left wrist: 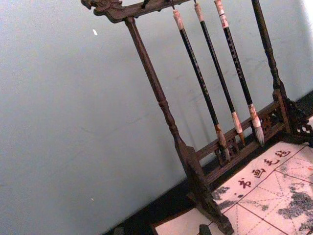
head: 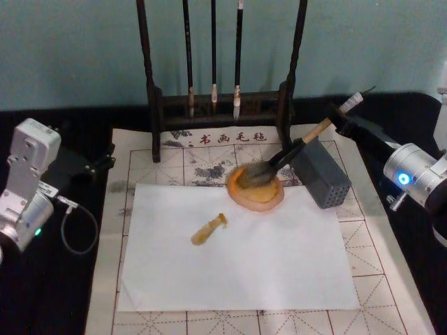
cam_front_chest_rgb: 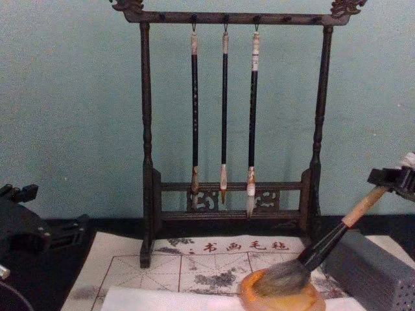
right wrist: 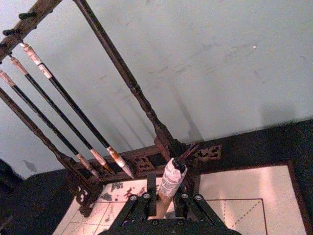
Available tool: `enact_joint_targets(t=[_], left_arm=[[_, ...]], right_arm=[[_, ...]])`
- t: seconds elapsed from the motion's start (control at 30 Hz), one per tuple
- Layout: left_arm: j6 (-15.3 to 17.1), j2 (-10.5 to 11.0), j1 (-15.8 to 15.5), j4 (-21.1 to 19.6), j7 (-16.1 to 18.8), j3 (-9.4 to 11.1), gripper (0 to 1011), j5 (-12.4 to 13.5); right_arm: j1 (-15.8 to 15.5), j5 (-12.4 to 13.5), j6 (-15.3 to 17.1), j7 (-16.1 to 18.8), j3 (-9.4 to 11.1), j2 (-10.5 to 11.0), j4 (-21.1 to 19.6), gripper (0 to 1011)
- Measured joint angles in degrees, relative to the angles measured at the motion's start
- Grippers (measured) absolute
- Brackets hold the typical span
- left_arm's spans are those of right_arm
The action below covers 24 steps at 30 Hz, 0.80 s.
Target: Pick up the brush from the inkstone, write on the paper, then place the brush back to its original position.
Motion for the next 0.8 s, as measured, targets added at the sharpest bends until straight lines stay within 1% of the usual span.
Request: enact_joint_targets(t=[0.17, 0.43, 0.8], left_arm=[[0.00, 0.00, 0.00, 0.00, 0.00, 0.00, 1001, 0.00], [0.00, 0.00, 0.00, 0.00, 0.00, 0.00, 1001, 0.00], [0.00, 0.00, 0.00, 0.00, 0.00, 0.00, 1001, 0.00]], right_arm=[[-0.08, 0.77, -0.02, -0.31, 0.01, 0.09, 0.25, 209], [-0.05, 2.96, 0.15, -0.68, 0.30, 0.17, 1.06, 209], [0.11, 4.91, 0.15, -1.07, -0.11, 0.60, 2.03, 209]])
